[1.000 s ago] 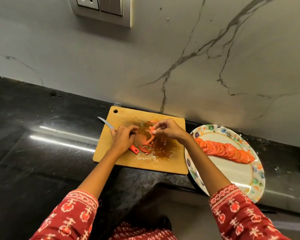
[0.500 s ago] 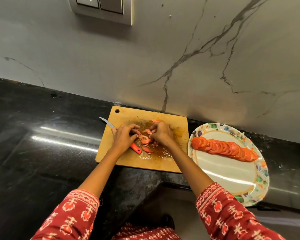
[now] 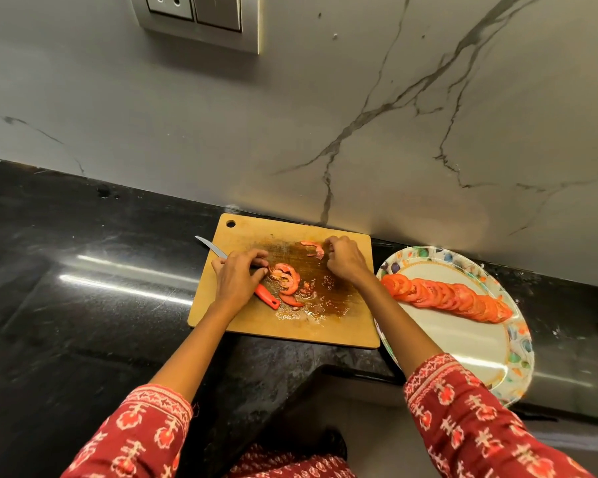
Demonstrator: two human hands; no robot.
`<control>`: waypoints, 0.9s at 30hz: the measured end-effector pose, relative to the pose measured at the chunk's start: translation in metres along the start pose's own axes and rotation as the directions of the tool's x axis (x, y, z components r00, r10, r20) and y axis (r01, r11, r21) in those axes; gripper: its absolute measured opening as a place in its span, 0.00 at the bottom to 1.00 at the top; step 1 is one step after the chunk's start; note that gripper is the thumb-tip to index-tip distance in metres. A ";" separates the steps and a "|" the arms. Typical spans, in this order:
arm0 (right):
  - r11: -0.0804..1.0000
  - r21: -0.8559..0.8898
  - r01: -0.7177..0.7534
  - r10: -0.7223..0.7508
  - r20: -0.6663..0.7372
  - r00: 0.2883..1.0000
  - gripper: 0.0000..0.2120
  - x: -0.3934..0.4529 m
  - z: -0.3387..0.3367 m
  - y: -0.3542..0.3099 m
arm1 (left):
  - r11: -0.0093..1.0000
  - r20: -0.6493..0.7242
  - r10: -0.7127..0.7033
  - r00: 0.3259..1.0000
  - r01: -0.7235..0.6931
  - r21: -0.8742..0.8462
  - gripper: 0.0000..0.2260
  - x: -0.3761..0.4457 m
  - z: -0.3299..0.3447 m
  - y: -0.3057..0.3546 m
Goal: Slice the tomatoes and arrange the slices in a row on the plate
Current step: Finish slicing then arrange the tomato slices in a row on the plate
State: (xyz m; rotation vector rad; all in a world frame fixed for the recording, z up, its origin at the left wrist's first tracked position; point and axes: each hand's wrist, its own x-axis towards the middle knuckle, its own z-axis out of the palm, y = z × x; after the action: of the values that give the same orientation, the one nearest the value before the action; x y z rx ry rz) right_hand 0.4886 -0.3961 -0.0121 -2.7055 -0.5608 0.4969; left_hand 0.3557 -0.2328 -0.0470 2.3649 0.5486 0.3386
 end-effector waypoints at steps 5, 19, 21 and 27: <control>0.976 0.104 0.194 -0.206 0.125 0.971 0.14 -0.009 0.007 -0.005 | 1.000 0.008 0.006 1.000 -0.006 -0.004 0.13 -0.001 -0.001 0.002; 0.967 -0.083 0.241 -0.246 -0.054 0.968 0.17 -0.030 0.026 -0.016 | 0.997 0.041 0.053 0.998 -0.055 0.047 0.19 -0.005 0.001 -0.001; 0.972 -0.022 0.234 -0.235 -0.092 0.968 0.19 -0.031 0.018 -0.010 | 0.999 0.010 0.014 1.000 -0.014 0.042 0.18 -0.005 -0.001 -0.006; 0.935 -0.179 0.305 -0.286 0.127 0.950 0.34 -0.045 0.024 -0.006 | 0.998 0.065 0.014 0.998 -0.019 0.063 0.19 -0.005 0.003 0.002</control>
State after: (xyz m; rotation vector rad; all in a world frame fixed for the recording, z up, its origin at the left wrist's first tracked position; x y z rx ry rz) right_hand 0.4381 -0.4040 -0.0193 -2.7169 -1.0785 0.5185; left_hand 0.3533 -0.2384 -0.0486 2.4335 0.5167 0.2548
